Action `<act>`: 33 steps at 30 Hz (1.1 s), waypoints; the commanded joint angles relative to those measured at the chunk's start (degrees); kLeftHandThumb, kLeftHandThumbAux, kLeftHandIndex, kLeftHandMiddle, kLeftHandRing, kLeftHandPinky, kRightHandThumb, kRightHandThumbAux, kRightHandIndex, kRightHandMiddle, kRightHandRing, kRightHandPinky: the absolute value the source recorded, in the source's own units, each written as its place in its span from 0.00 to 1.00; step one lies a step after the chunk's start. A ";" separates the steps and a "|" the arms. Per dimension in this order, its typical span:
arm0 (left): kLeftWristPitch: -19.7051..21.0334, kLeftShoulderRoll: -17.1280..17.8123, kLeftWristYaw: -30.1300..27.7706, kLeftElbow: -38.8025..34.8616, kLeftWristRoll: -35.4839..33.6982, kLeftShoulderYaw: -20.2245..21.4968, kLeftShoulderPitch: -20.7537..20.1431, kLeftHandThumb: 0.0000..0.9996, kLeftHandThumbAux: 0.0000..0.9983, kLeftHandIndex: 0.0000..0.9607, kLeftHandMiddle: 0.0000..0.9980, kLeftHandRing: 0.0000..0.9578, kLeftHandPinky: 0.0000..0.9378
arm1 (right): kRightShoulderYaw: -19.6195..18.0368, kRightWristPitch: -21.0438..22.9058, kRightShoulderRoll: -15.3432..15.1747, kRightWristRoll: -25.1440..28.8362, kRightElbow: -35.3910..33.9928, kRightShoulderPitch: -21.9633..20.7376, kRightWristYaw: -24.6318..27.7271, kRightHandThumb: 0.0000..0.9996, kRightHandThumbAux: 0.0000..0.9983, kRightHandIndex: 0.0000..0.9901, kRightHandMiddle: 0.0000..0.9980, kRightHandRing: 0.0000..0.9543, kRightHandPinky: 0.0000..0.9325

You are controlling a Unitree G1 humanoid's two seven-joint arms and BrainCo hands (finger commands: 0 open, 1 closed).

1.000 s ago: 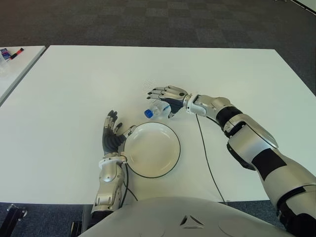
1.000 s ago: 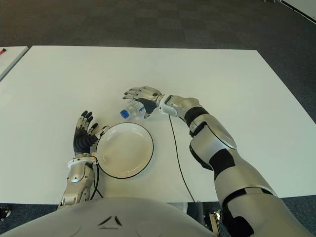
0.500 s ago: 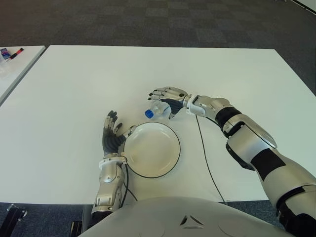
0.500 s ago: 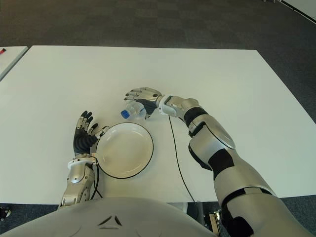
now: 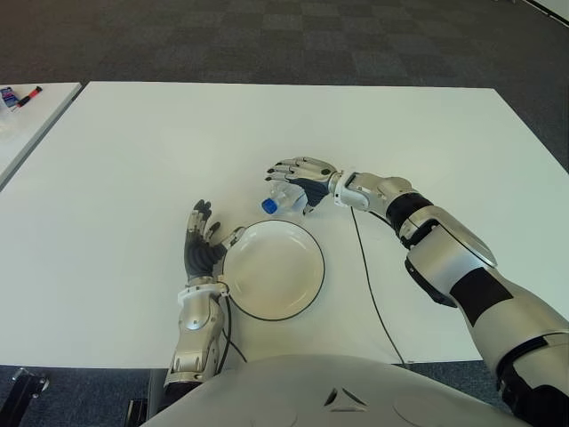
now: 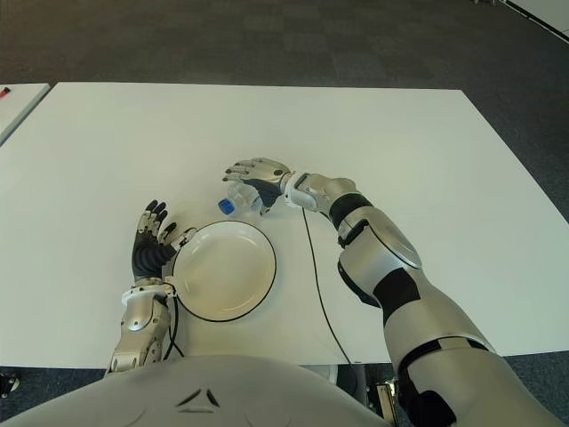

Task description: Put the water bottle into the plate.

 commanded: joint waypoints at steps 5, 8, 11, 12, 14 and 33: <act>0.74 -4.70 0.60 1.03 -0.95 -0.72 1.39 0.00 0.96 0.11 0.12 0.09 0.12 | 0.09 1.02 0.49 0.18 0.77 0.21 1.12 0.00 0.91 0.00 0.00 0.02 0.15; 0.73 -4.72 0.66 1.09 -0.89 -0.82 1.38 0.00 0.96 0.11 0.12 0.09 0.12 | 0.43 1.35 0.61 -0.14 0.88 0.28 1.31 0.00 0.90 0.00 0.00 0.02 0.14; 0.76 -4.76 0.81 1.04 -0.72 -0.95 1.42 0.00 0.96 0.11 0.12 0.09 0.12 | 0.96 1.70 0.71 -0.63 0.96 0.40 1.24 0.00 0.90 0.00 0.00 0.02 0.12; 0.86 -4.80 0.95 0.93 -0.57 -1.03 1.43 0.00 0.96 0.12 0.12 0.09 0.12 | 1.23 1.84 0.77 -0.88 1.02 0.49 1.12 0.00 0.90 0.00 0.00 0.02 0.12; 1.07 -4.74 1.11 0.68 -0.21 -1.21 1.48 0.00 0.95 0.11 0.12 0.09 0.11 | 1.86 2.23 0.94 -1.45 1.20 0.87 0.70 0.00 0.90 0.00 0.00 0.01 0.10; 3.41 -4.43 2.65 -1.32 0.57 -2.04 1.92 0.04 0.91 0.11 0.10 0.07 0.10 | 1.92 4.49 2.74 0.32 3.63 3.43 0.84 0.00 0.91 0.00 0.00 0.00 0.09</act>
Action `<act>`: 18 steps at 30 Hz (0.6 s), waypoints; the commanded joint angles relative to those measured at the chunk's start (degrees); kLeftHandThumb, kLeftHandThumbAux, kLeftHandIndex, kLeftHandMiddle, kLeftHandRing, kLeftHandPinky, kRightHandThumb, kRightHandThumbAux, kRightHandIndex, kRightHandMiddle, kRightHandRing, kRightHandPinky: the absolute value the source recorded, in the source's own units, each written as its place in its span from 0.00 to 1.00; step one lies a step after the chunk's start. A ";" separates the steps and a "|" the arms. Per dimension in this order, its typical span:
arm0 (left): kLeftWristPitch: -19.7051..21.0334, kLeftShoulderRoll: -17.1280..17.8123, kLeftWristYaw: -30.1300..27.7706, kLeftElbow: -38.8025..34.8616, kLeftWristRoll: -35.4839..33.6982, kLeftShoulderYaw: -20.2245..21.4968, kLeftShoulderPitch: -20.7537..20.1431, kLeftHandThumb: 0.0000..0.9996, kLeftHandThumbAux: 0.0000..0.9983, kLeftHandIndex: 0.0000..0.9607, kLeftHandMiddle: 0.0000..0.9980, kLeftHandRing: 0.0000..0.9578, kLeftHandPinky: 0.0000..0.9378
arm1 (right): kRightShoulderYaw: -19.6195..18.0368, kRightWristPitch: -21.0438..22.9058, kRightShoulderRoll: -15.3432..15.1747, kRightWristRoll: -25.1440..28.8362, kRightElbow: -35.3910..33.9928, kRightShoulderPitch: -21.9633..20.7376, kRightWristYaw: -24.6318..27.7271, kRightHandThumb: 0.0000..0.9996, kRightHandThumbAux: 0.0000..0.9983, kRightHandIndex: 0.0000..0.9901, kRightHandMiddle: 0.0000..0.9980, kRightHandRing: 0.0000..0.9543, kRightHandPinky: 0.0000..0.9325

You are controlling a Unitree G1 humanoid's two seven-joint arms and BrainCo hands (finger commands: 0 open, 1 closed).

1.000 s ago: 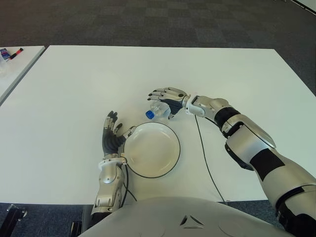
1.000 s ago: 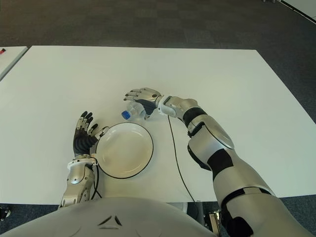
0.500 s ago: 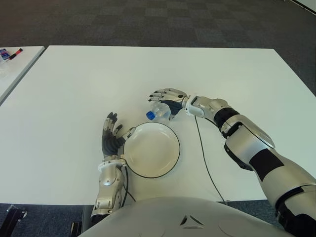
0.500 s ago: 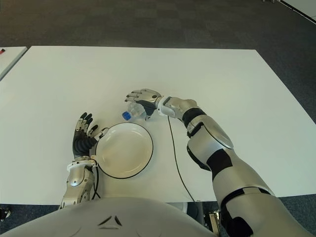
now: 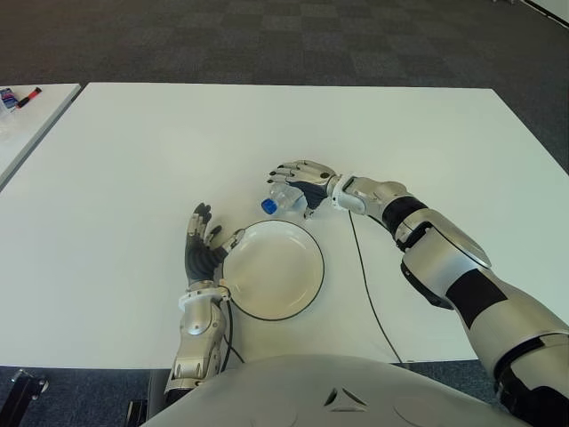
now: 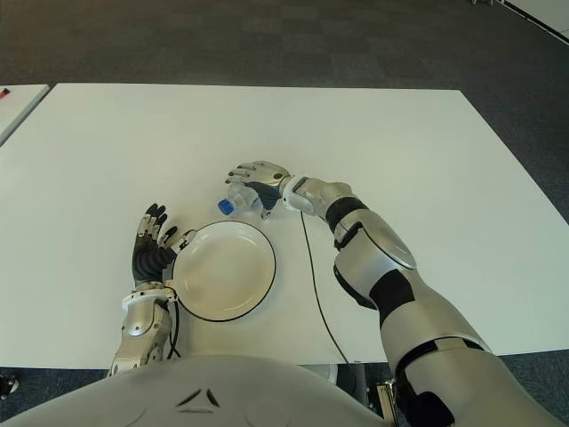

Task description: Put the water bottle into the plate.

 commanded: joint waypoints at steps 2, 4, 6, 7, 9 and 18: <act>1.89 -4.27 0.86 0.61 -0.11 -0.64 0.76 0.04 0.92 0.11 0.11 0.07 0.10 | 0.13 1.07 1.14 0.24 1.54 3.06 1.60 0.00 0.91 0.00 0.00 0.00 0.09; 1.79 -4.27 0.93 0.62 -0.05 -0.71 0.75 0.04 0.92 0.11 0.11 0.08 0.11 | 0.05 1.18 1.15 0.43 1.67 3.29 1.64 0.00 0.91 0.00 0.00 0.00 0.09; 1.76 -4.33 1.06 0.57 0.06 -0.80 0.73 0.04 0.93 0.11 0.11 0.08 0.11 | 0.11 1.45 1.22 0.49 1.86 3.72 1.48 0.00 0.91 0.00 0.00 0.00 0.10; 1.76 -4.37 1.12 0.51 0.11 -0.86 0.74 0.04 0.93 0.11 0.10 0.08 0.11 | 0.15 1.58 1.26 0.47 1.95 3.94 1.38 0.00 0.91 0.00 0.00 0.00 0.10; 1.83 -4.36 1.14 0.28 0.19 -1.01 0.78 0.03 0.93 0.11 0.10 0.08 0.11 | 0.17 1.69 1.27 0.46 2.06 4.21 1.35 0.00 0.91 0.00 0.00 0.00 0.10; 3.36 -4.28 1.26 -1.60 0.54 -1.76 1.47 0.02 0.92 0.09 0.08 0.07 0.10 | -0.07 2.89 1.87 1.21 2.66 6.51 2.60 0.00 0.91 0.00 0.00 0.00 0.10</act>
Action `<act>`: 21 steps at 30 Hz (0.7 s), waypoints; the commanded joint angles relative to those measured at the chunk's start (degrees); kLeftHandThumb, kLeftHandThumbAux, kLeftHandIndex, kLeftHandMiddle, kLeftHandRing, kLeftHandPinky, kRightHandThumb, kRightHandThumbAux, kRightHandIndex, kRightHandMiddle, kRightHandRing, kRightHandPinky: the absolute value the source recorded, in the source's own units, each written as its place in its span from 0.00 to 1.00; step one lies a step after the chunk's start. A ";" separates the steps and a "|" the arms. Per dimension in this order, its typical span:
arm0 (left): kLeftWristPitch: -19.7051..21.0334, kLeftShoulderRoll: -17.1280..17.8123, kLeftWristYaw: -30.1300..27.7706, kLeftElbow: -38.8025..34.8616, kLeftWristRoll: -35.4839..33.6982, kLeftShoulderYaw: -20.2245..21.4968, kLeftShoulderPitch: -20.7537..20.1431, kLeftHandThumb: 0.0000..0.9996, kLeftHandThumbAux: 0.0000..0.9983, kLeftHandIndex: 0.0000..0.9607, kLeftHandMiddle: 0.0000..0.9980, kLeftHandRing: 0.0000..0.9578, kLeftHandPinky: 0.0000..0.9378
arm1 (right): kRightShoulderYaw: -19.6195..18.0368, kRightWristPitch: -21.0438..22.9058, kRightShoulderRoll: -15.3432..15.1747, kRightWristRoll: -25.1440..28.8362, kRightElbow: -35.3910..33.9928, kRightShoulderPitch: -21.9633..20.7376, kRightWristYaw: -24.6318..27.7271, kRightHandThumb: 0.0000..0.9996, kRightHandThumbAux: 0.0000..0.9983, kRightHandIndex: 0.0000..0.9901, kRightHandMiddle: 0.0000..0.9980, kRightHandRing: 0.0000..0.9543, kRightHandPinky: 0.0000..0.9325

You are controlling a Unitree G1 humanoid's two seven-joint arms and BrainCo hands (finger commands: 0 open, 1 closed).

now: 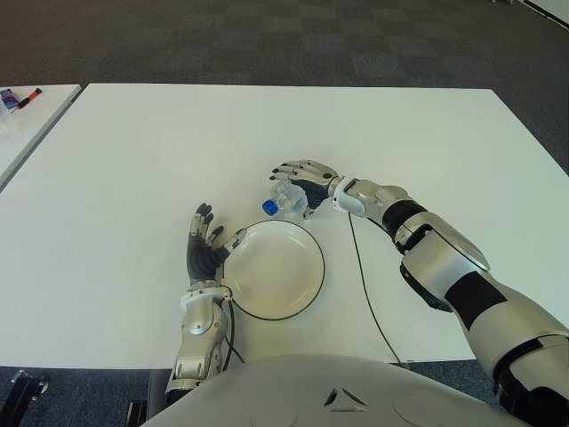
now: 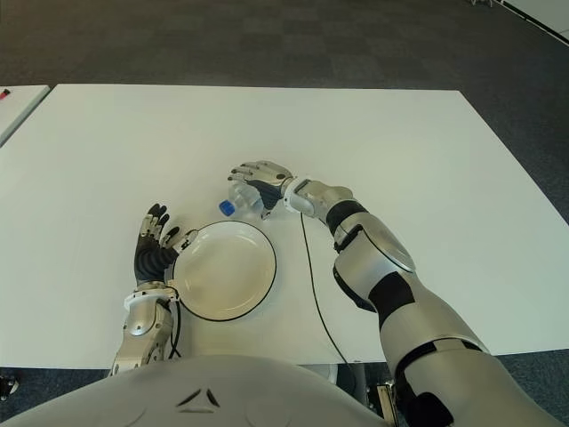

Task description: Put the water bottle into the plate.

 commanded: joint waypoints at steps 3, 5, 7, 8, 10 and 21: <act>3.13 -4.34 1.21 -1.05 0.36 -0.98 1.20 0.02 0.92 0.08 0.08 0.07 0.10 | 1.38 1.99 1.58 -0.91 2.04 5.44 2.94 0.00 0.91 0.00 0.00 0.00 0.10; 3.49 -4.39 1.24 -1.40 0.40 -1.01 1.39 0.02 0.92 0.09 0.08 0.07 0.11 | 1.61 2.14 1.59 -1.03 2.11 5.69 3.12 0.00 0.91 0.00 0.00 0.00 0.10; 3.76 -4.56 1.45 -1.74 0.58 -1.09 1.56 0.02 0.91 0.09 0.08 0.07 0.11 | 2.02 2.02 1.47 -1.35 2.11 5.87 3.00 0.00 0.91 0.00 0.00 0.00 0.10; 3.92 -4.63 1.57 -1.92 0.69 -1.15 1.62 0.02 0.91 0.09 0.08 0.07 0.11 | 2.20 1.99 1.39 -1.50 2.11 5.95 2.90 0.00 0.91 0.00 0.00 0.00 0.10; 4.16 -4.71 1.81 -2.20 0.86 -1.31 1.76 0.02 0.91 0.09 0.08 0.07 0.11 | 2.45 1.95 1.26 -1.71 2.13 6.13 2.76 0.00 0.91 0.00 0.00 0.00 0.10; 4.43 -5.11 2.71 -3.26 1.12 -2.15 2.28 0.01 0.93 0.08 0.08 0.07 0.10 | 2.35 2.08 1.04 -1.28 2.56 7.40 3.04 0.00 0.91 0.00 0.00 0.00 0.10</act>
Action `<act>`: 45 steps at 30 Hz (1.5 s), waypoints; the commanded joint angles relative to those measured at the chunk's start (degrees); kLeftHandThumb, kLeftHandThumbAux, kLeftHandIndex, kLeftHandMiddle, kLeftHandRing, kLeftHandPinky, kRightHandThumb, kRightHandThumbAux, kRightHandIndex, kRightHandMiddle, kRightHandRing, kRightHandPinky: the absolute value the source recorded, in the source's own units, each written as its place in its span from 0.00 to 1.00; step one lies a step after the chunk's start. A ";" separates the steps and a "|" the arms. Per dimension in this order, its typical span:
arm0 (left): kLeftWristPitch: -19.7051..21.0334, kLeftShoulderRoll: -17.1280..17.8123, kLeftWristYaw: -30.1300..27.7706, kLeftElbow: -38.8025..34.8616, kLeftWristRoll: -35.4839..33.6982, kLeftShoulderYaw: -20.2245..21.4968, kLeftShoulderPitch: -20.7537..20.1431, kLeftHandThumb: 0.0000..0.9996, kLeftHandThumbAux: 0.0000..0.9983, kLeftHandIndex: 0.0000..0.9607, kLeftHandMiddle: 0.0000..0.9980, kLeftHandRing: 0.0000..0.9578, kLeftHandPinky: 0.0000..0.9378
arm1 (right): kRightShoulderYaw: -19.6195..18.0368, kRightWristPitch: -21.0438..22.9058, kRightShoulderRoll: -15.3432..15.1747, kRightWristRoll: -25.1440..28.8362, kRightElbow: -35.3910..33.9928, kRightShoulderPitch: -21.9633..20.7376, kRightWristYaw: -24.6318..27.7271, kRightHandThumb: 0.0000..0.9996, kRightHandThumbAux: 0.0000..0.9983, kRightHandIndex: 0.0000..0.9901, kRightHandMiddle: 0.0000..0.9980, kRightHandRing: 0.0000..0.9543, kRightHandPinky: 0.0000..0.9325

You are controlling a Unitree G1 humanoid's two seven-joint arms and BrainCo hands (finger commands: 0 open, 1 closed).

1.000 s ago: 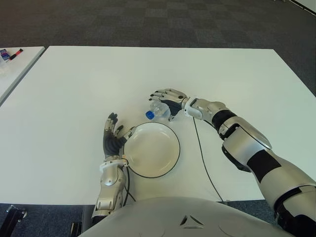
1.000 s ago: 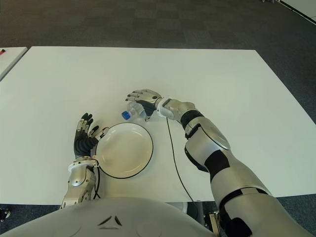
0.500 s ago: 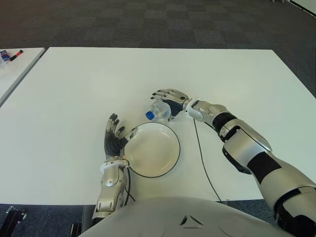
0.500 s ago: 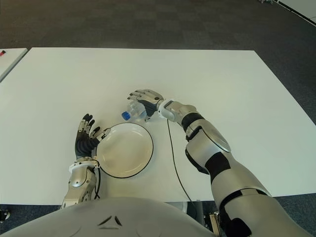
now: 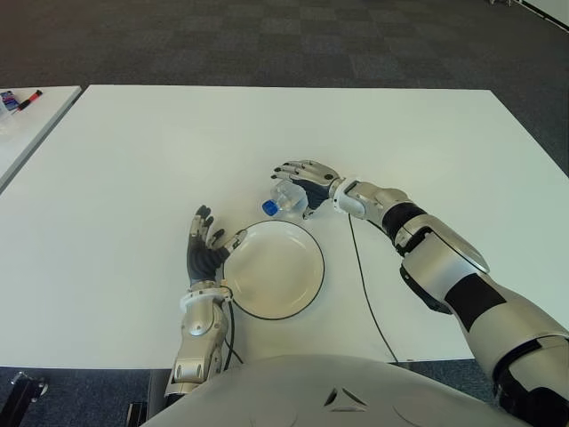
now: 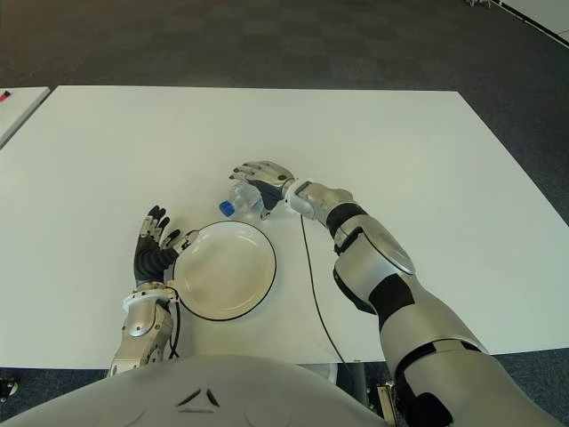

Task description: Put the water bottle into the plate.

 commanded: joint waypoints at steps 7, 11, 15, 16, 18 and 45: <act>1.39 -4.14 0.87 -0.69 0.24 -1.91 1.67 0.00 0.92 0.07 0.08 0.06 0.09 | 1.63 0.79 0.88 -0.59 2.58 6.99 4.25 0.00 0.91 0.00 0.00 0.00 0.10; 0.96 -4.08 0.66 -0.45 0.02 -1.98 1.80 0.00 0.92 0.07 0.08 0.06 0.10 | 1.66 1.07 0.98 -0.10 2.65 7.28 4.66 0.00 0.91 0.00 0.00 0.00 0.10; 0.48 -4.23 0.59 0.12 -0.32 -1.92 1.70 0.00 0.92 0.07 0.08 0.06 0.10 | 1.63 1.29 1.14 0.24 2.72 7.51 5.07 0.00 0.91 0.00 0.00 0.00 0.10; 0.34 -4.31 0.57 0.26 -0.44 -1.90 1.68 0.00 0.92 0.07 0.08 0.07 0.10 | 1.67 1.31 1.18 0.32 2.73 7.54 5.22 0.00 0.91 0.00 0.00 0.00 0.10; 0.12 -4.41 0.53 0.45 -0.61 -1.90 1.67 0.00 0.92 0.07 0.08 0.07 0.11 | 1.80 1.31 1.19 0.49 2.71 7.57 5.43 0.00 0.91 0.00 0.00 0.00 0.10; -0.71 -5.57 2.38 0.39 -0.11 -3.26 1.84 0.00 0.94 0.08 0.09 0.08 0.11 | 8.39 1.42 0.72 -2.66 2.82 6.04 6.97 0.00 0.90 0.00 0.00 0.02 0.11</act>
